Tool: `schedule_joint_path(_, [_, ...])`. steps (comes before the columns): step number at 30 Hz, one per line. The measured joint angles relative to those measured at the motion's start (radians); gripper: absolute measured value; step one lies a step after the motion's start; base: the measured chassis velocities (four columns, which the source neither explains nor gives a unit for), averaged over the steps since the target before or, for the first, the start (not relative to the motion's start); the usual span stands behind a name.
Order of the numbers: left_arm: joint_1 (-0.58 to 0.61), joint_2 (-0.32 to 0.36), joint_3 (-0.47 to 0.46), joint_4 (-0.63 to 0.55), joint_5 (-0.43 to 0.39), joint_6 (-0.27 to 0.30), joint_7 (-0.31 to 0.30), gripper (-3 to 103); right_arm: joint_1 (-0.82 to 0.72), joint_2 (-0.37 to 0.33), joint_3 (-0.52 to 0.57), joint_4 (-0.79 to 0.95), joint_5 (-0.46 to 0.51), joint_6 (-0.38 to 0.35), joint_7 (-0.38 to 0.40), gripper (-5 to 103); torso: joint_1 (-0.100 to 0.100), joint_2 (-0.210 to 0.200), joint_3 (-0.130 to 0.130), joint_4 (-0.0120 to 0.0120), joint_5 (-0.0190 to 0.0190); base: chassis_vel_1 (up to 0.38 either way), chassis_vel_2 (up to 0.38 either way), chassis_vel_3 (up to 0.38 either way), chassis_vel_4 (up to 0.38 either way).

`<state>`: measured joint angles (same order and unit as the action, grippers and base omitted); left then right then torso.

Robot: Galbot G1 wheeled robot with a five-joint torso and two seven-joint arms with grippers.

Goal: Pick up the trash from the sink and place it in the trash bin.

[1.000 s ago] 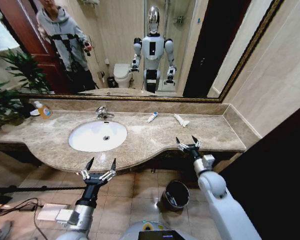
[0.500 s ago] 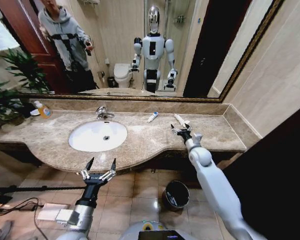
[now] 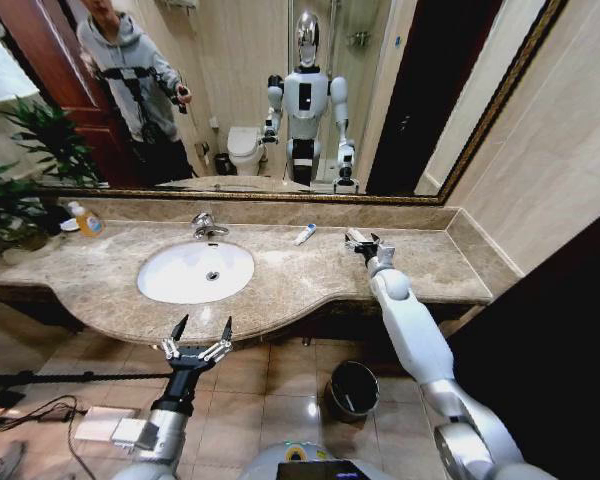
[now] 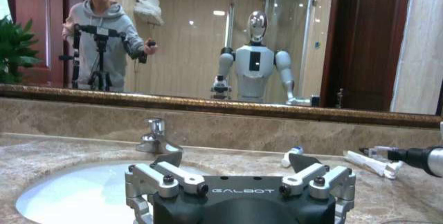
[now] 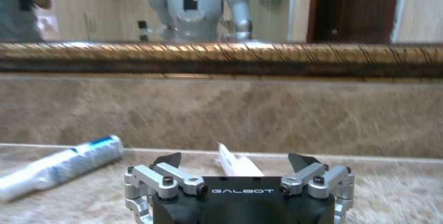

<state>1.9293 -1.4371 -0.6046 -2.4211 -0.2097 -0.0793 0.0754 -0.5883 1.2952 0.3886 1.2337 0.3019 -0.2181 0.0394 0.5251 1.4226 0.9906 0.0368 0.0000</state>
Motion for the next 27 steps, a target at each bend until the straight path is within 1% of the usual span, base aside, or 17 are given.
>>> schedule_joint_path(9, [0.0, 0.0, 0.0, 0.0, 0.0, 0.0, 0.0, 100, 0.004, -0.011, 0.025, -0.08, -0.01, 0.021, -0.034, 100, 0.0, 0.0, 0.0, 0.0001, 0.0001, 0.0, 0.0, 0.0, 0.0])
schedule_joint_path(10, [0.0, 0.0, 0.0, 0.0, 0.0, 0.0, 0.0, 100, -0.001, -0.018, 0.033, -0.083, -0.011, 0.023, -0.035, 103, 0.0, 0.0, 0.0, 0.0, 0.0001, 0.0, 0.0, 0.0, 0.0])
schedule_joint_path(13, [0.0, 0.0, 0.0, 0.0, 0.0, 0.0, 0.0, 100, -0.005, -0.023, 0.038, -0.085, -0.012, 0.025, -0.037, 100, 0.0, 0.0, 0.0, -0.0002, 0.0001, 0.0, 0.0, 0.0, 0.0])
schedule_joint_path(15, [0.0, 0.0, 0.0, 0.0, 0.0, 0.0, 0.0, 100, -0.006, -0.028, 0.042, -0.096, -0.014, 0.029, -0.042, 93, 0.0, 0.0, 0.0, -0.0002, 0.0, 0.0, 0.0, 0.0, 0.0])
schedule_joint_path(16, [0.0, 0.0, 0.0, 0.0, 0.0, 0.0, 0.0, 100, -0.006, -0.028, 0.042, -0.096, -0.014, 0.029, -0.042, 93, 0.0, 0.0, 0.0, -0.0002, 0.0, 0.0, 0.0, 0.0, 0.0])
schedule_joint_path(18, [0.0, 0.0, 0.0, 0.0, 0.0, 0.0, 0.0, 100, -0.002, -0.028, 0.042, -0.116, -0.019, 0.039, -0.047, 85, 0.0, 0.0, 0.0, -0.0001, 0.0002, 0.0, 0.0, 0.0, 0.0])
schedule_joint_path(19, [0.0, 0.0, 0.0, 0.0, 0.0, 0.0, 0.0, 100, -0.002, -0.028, 0.042, -0.116, -0.019, 0.039, -0.047, 85, 0.0, 0.0, 0.0, -0.0001, 0.0002, 0.0, 0.0, 0.0, 0.0])
schedule_joint_path(23, [0.0, 0.0, 0.0, 0.0, 0.0, 0.0, 0.0, 100, 0.0, -0.027, 0.039, -0.13, -0.021, 0.046, -0.053, 69, 0.0, 0.0, 0.0, 0.0, 0.0002, 0.0, 0.0, 0.0, 0.0])
schedule_joint_path(24, [0.0, 0.0, 0.0, 0.0, 0.0, 0.0, 0.0, 100, 0.0, -0.027, 0.039, -0.13, -0.021, 0.046, -0.053, 69, 0.0, 0.0, 0.0, 0.0, 0.0002, 0.0, 0.0, 0.0, 0.0])
schedule_joint_path(27, [0.0, 0.0, 0.0, 0.0, 0.0, 0.0, 0.0, 100, -0.005, -0.027, 0.046, -0.128, -0.022, 0.047, -0.053, 57, 0.0, 0.0, 0.0, -0.0001, 0.0001, 0.0, 0.0, 0.0, 0.0])
